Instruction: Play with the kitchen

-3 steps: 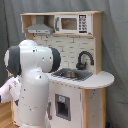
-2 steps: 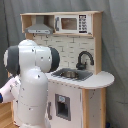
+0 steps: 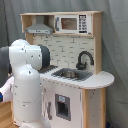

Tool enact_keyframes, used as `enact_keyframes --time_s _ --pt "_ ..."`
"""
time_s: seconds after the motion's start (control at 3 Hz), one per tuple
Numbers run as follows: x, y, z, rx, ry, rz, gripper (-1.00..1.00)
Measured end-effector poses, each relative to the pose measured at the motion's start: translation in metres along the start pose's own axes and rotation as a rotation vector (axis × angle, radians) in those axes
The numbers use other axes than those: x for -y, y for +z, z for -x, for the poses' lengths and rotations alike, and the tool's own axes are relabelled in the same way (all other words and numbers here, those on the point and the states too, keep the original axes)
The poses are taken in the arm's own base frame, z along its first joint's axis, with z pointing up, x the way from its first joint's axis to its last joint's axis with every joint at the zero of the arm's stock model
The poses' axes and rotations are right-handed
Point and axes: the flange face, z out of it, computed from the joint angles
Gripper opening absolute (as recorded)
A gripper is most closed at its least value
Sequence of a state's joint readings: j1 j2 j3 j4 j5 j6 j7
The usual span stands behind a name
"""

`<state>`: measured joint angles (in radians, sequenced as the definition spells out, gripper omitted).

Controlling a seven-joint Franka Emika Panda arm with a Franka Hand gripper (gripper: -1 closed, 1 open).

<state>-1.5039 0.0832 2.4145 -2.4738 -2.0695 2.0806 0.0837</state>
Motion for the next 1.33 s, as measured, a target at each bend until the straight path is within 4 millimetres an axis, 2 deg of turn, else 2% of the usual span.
enact_keyframes --time_s 0.33,0.67,1.0,1.33 --pt "-0.0013 0.0159 -0.0055 -0.003 0.007 -0.007 1.00" --pt "-0.0054 0.0197 -0.0107 0.003 0.012 0.002 1.00" --pt "-0.0044 0.0199 -0.0102 0.007 0.012 0.001 -1.00" --pt "0.0037 0.0201 -0.0054 0.041 0.089 -0.005 -1.00"
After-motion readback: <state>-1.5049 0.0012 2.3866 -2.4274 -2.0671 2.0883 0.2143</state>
